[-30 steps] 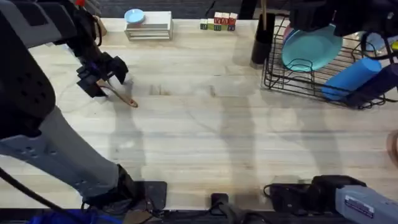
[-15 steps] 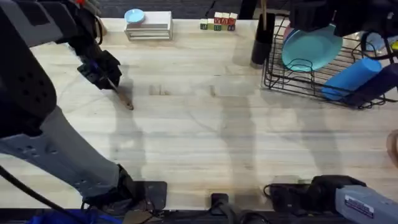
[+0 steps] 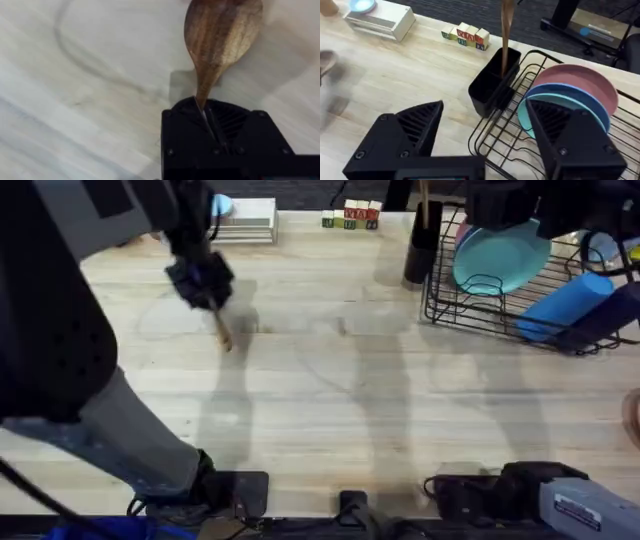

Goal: Pick up the spoon on the table one by one and put them onto the rack

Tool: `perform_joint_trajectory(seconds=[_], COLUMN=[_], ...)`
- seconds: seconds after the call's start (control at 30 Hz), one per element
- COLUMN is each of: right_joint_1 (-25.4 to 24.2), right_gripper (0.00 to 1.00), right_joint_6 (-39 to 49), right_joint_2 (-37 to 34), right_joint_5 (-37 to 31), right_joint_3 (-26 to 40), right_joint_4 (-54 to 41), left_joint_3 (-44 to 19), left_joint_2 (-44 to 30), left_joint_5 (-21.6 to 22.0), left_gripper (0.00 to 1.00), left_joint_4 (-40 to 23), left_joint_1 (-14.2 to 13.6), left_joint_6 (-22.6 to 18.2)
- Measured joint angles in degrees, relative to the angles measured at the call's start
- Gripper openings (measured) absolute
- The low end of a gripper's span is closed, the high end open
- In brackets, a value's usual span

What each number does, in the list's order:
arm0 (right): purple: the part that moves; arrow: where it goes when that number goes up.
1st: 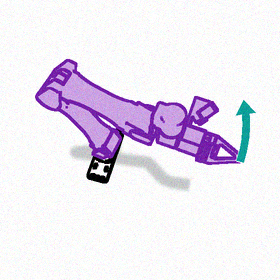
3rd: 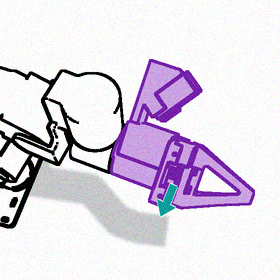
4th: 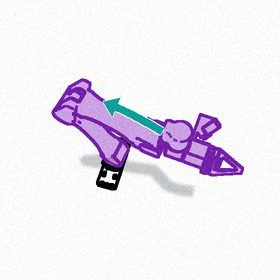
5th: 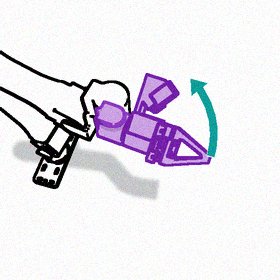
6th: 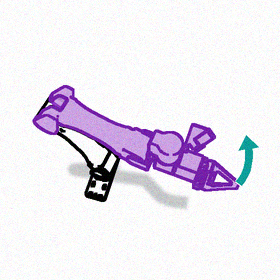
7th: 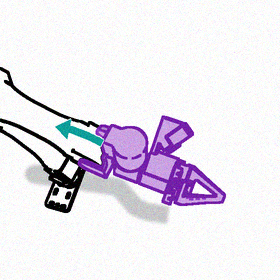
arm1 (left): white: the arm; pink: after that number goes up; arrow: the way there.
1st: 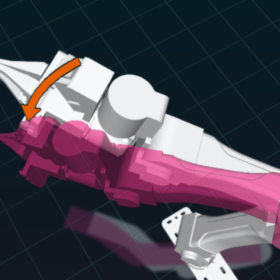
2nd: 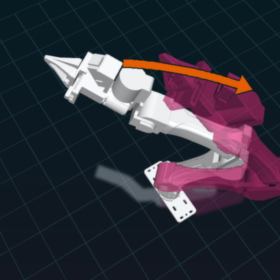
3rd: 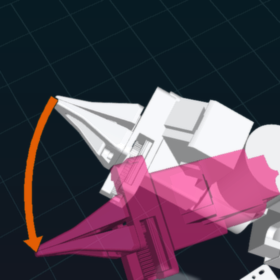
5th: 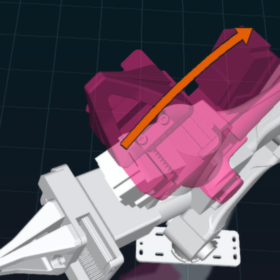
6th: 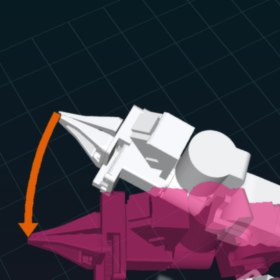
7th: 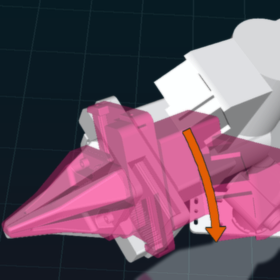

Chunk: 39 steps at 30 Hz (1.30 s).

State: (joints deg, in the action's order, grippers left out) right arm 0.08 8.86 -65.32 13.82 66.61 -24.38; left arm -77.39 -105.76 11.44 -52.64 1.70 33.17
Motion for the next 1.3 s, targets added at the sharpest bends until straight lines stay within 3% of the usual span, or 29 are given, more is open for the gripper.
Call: perform_joint_trajectory(seconds=[0.23, 0.47, 0.6, 0.73, 1.03, 1.3], right_joint_1=[0.00, 0.00, 0.00, 0.00, 0.00, 0.00], right_gripper=[0.996, 0.996, 0.996, 0.995, 0.995, 0.996], right_joint_6=[0.57, 1.09, 1.30, 1.49, 1.50, 1.51], right_joint_2=[0.00, -0.01, 0.00, 0.00, -0.01, 0.00], right_joint_5=[0.00, 0.00, -0.02, -0.02, -0.02, -0.02], right_joint_3=[0.00, 0.00, 0.00, 0.00, 0.00, 0.00], right_joint_4=[0.00, 0.00, 0.00, 0.00, -0.02, -0.02], left_joint_3=[-6.72, -7.99, -7.97, -7.97, -7.97, -7.97], left_joint_2=[7.99, 9.98, 9.70, 9.70, 9.33, 3.48], left_joint_5=[-0.25, -3.14, -4.01, -4.34, -4.32, -4.37], left_gripper=[0.043, 0.043, 0.043, 0.043, 0.043, 0.043], left_joint_4=[6.58, 19.76, 27.27, 35.91, 55.93, 71.53], left_joint_1=[-11.04, -21.71, -26.27, -29.19, -33.05, -36.51], left_joint_6=[-0.03, -0.39, -0.42, -0.42, -0.39, -0.39])
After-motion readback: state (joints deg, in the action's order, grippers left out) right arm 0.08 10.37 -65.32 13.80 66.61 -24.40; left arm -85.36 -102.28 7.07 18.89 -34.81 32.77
